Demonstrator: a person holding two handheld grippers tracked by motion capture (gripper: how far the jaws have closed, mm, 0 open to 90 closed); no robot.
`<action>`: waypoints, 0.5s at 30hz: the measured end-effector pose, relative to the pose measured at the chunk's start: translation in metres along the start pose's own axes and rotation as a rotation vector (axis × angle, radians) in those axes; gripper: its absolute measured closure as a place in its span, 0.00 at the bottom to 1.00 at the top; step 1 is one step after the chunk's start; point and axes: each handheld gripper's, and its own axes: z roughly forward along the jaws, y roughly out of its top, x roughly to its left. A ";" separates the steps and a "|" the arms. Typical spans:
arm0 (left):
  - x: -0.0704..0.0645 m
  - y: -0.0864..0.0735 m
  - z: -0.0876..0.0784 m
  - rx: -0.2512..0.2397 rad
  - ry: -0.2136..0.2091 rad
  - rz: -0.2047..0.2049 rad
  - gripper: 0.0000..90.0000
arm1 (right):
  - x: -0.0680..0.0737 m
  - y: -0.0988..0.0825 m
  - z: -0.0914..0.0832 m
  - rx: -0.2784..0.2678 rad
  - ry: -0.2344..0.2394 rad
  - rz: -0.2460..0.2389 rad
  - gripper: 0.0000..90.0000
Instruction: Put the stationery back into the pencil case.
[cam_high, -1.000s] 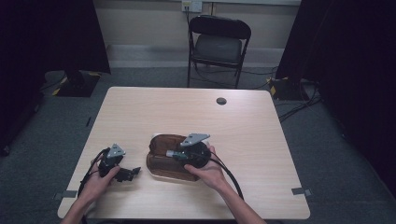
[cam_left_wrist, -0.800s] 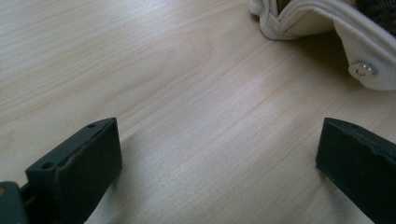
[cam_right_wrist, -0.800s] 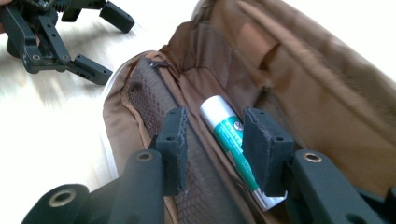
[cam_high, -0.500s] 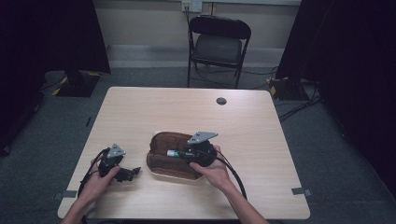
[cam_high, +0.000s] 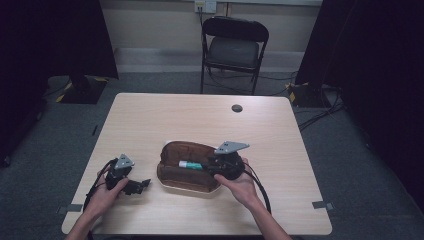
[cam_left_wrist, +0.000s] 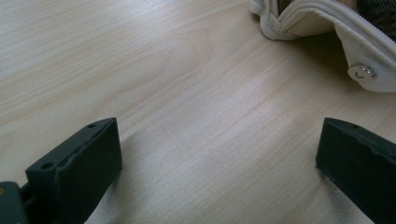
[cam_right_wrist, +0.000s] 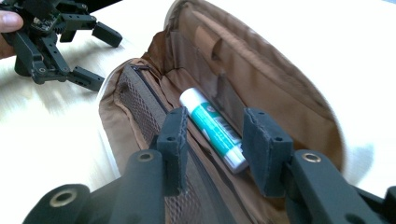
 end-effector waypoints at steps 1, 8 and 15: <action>0.000 0.000 0.000 0.000 0.000 0.000 0.00 | -0.001 -0.001 -0.003 -0.004 -0.003 0.001 0.68; 0.000 0.000 0.000 0.001 0.001 0.002 0.00 | -0.009 -0.007 -0.024 -0.028 -0.029 0.025 0.67; 0.000 0.000 0.000 0.001 0.001 0.000 0.00 | -0.018 -0.011 -0.045 -0.050 -0.066 0.041 0.65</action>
